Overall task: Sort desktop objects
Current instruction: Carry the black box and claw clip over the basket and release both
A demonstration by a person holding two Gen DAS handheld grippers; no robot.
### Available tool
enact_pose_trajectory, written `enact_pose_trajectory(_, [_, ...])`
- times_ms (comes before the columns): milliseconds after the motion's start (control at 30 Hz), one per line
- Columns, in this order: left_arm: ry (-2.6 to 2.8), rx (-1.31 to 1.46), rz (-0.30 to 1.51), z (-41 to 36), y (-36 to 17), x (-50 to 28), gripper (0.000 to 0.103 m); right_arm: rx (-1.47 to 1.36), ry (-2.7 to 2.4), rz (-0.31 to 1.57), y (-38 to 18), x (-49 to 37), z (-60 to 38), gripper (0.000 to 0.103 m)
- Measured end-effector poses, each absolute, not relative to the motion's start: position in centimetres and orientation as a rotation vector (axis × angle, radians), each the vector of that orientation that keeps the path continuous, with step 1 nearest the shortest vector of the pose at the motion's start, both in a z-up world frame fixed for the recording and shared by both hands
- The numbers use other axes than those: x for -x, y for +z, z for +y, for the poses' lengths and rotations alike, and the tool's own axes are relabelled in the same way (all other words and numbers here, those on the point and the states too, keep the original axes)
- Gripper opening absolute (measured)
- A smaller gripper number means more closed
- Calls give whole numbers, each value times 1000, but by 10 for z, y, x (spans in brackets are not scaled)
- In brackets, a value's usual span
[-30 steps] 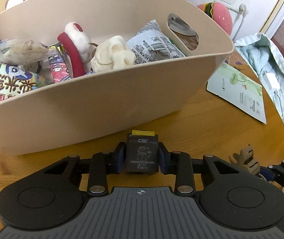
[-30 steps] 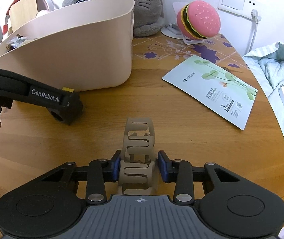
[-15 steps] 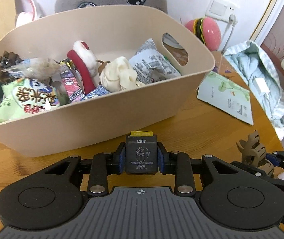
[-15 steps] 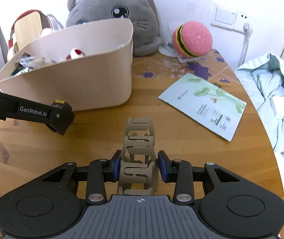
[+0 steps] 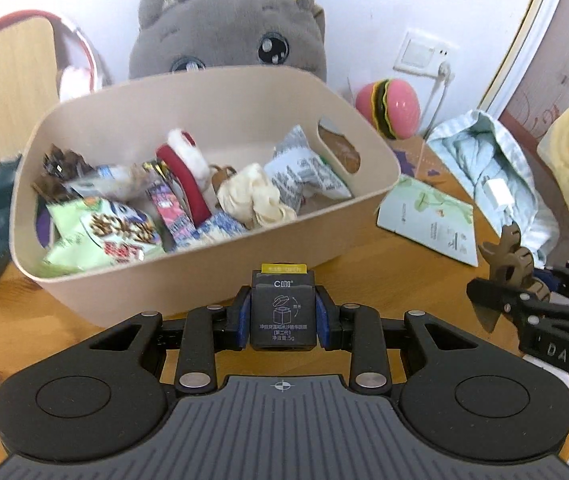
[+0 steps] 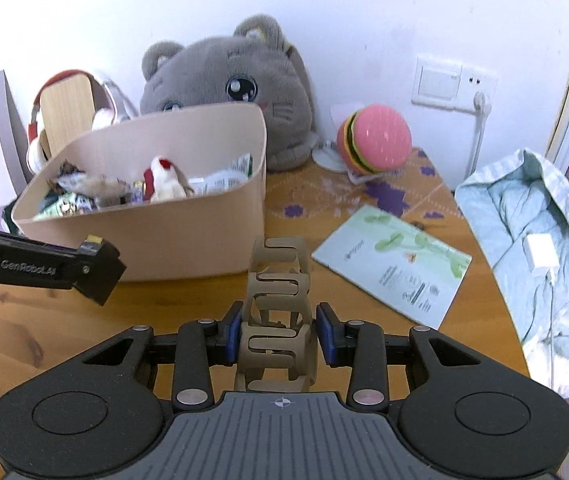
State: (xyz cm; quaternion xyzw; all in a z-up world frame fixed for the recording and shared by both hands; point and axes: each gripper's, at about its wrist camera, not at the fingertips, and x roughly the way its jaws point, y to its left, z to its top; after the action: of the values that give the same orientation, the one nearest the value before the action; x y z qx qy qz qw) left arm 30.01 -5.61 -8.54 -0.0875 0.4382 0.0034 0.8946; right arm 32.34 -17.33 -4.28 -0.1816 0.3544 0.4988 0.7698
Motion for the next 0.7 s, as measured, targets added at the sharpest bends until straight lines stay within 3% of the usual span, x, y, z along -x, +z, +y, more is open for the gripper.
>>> enact_pose_trajectory(700, [135, 139, 781, 12, -17, -313, 32, 316, 1240, 596, 36, -322, -100, 35])
